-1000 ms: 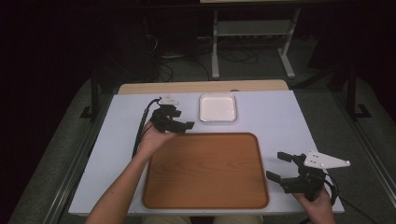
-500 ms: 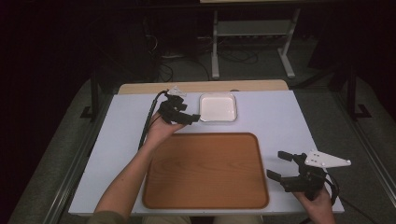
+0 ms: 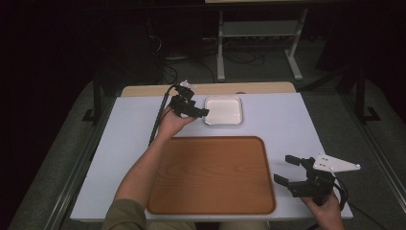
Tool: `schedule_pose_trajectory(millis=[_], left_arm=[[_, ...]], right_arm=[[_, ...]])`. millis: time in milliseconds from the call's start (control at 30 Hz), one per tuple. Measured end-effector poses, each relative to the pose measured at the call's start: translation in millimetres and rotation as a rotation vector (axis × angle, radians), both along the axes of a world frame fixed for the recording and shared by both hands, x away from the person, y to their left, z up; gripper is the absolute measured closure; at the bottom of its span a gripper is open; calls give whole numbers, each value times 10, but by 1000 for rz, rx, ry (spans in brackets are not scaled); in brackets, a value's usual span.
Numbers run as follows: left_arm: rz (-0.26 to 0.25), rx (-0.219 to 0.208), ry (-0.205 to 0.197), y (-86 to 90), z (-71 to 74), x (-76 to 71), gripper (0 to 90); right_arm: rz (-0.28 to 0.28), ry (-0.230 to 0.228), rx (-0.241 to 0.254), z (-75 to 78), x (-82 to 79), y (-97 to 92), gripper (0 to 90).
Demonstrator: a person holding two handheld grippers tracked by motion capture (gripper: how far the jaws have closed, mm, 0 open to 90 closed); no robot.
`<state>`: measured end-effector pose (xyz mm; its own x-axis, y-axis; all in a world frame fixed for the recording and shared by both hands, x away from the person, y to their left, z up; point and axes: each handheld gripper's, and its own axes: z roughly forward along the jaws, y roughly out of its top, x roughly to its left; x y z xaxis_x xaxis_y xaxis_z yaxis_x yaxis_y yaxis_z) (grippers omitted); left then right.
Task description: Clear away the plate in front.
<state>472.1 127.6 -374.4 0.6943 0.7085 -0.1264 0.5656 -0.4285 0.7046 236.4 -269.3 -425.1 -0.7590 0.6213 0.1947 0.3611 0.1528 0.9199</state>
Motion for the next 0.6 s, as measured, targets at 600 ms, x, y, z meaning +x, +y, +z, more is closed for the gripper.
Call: schedule_pose_trajectory(millis=[600], left_arm=[[86,-7,65,-157,-40,488,313]], right_arm=[[-8,-11,7,19,-6,-48,131]])
